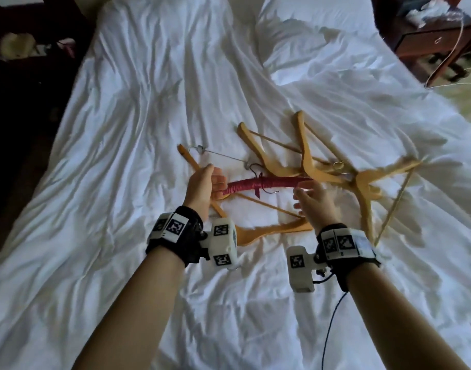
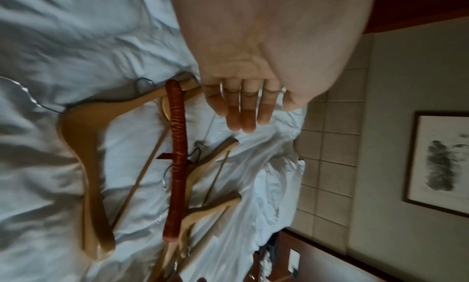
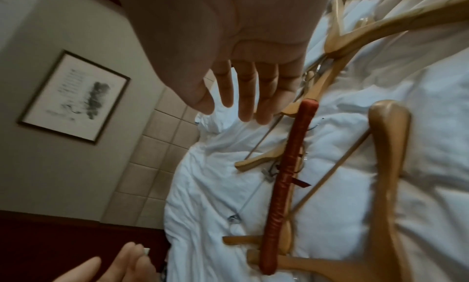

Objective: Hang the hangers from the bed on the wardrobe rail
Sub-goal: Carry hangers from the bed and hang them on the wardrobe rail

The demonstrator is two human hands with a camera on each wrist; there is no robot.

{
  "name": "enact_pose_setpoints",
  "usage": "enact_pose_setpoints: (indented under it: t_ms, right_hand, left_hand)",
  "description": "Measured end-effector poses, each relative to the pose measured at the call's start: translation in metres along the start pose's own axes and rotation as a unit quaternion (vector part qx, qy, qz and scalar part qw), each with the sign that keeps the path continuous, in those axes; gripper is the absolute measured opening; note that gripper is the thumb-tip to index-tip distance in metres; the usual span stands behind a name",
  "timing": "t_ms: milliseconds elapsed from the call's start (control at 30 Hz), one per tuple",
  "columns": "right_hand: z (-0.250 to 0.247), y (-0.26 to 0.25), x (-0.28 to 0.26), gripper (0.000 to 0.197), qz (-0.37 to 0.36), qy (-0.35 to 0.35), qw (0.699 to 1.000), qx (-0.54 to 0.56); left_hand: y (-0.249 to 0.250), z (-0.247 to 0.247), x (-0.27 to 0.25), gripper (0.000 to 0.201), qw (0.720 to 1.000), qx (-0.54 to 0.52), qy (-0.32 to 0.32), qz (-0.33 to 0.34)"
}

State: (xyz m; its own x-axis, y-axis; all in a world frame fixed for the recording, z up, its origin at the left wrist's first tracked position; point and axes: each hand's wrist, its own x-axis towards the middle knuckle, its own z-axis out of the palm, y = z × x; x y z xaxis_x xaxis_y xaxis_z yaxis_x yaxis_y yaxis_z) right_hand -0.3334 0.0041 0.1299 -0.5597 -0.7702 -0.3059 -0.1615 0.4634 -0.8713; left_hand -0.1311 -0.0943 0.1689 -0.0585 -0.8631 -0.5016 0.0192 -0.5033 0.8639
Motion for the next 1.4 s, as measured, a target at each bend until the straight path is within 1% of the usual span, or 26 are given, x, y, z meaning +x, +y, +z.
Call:
enact_pose_setpoints:
  t_ms: [67,133,233,333,433,467,500,533,567,633,733,800,867,933,967,1033,1100,1167,1267,1333,1400]
  right_hand:
    - [0.002,0.025,0.023,0.021,0.027,-0.004,0.999,-0.031]
    - [0.003,0.051,0.040,0.024,0.059,-0.006,0.997,-0.058]
    - [0.002,0.086,0.063,0.032,0.089,-0.001,0.992,-0.090]
    - [-0.004,0.109,0.080,0.037,0.118,0.017,0.985,-0.123]
    - [-0.019,0.129,0.101,0.048,0.129,0.057,0.977,-0.160]
    - [-0.027,0.135,0.108,0.052,0.132,0.076,0.973,-0.174]
    - [-0.036,0.142,0.114,0.056,0.143,0.091,0.967,-0.189]
    - [-0.045,0.148,0.119,0.061,0.160,0.102,0.960,-0.206]
    - [-0.054,0.154,0.122,0.066,0.180,0.108,0.951,-0.226]
    - [-0.072,0.167,0.129,0.072,0.215,0.109,0.933,-0.266]
    - [-0.088,0.185,0.133,0.073,0.263,0.081,0.921,-0.277]
    - [-0.090,0.193,0.133,0.073,0.282,0.065,0.917,-0.276]
    - [-0.089,0.196,0.136,0.075,0.281,0.077,0.916,-0.275]
    - [-0.092,0.197,0.143,0.074,0.284,0.101,0.912,-0.279]
    - [-0.095,0.197,0.147,0.072,0.288,0.108,0.909,-0.282]
    - [-0.100,0.199,0.152,0.069,0.305,0.110,0.908,-0.267]
    - [-0.102,0.202,0.152,0.069,0.321,0.109,0.907,-0.251]
    - [-0.101,0.204,0.150,0.069,0.331,0.111,0.904,-0.247]
    - [-0.094,0.206,0.150,0.071,0.340,0.089,0.906,-0.237]
    - [-0.088,0.208,0.152,0.061,0.330,0.056,0.910,-0.245]
    - [-0.082,0.208,0.154,0.052,0.320,0.036,0.914,-0.246]
  left_hand:
    - [-0.021,0.007,0.019,0.024,0.999,0.012,0.027,-0.025]
    - [-0.044,0.011,0.035,0.023,0.997,0.023,0.045,-0.057]
    - [-0.082,0.016,0.061,0.024,0.992,0.042,0.057,-0.103]
    - [-0.119,0.016,0.081,0.013,0.984,0.080,0.057,-0.150]
    - [-0.162,0.014,0.103,0.030,0.972,0.087,0.056,-0.213]
    - [-0.182,0.012,0.113,0.039,0.966,0.098,0.060,-0.230]
    - [-0.194,0.011,0.117,0.049,0.958,0.118,0.069,-0.250]
    - [-0.198,0.012,0.115,0.054,0.950,0.135,0.078,-0.269]
    - [-0.199,0.014,0.111,0.050,0.944,0.150,0.080,-0.282]
    - [-0.200,0.018,0.107,0.033,0.937,0.156,0.075,-0.304]
    - [-0.206,0.023,0.106,0.022,0.923,0.180,0.042,-0.336]
    - [-0.206,0.025,0.107,0.027,0.914,0.175,0.036,-0.363]
    - [-0.210,0.026,0.111,0.021,0.911,0.170,0.025,-0.375]
    - [-0.205,0.027,0.108,0.039,0.905,0.192,0.020,-0.378]
    - [-0.205,0.026,0.110,0.045,0.902,0.205,0.012,-0.380]
    - [-0.202,0.026,0.111,0.043,0.900,0.231,-0.006,-0.370]
    - [-0.199,0.027,0.110,0.031,0.902,0.241,-0.023,-0.358]
    - [-0.197,0.030,0.108,0.029,0.903,0.220,-0.042,-0.366]
    - [-0.191,0.041,0.103,0.029,0.907,0.199,-0.071,-0.365]
    - [-0.188,0.053,0.103,0.030,0.913,0.162,-0.101,-0.360]
    - [-0.184,0.064,0.105,0.026,0.927,0.113,-0.110,-0.340]
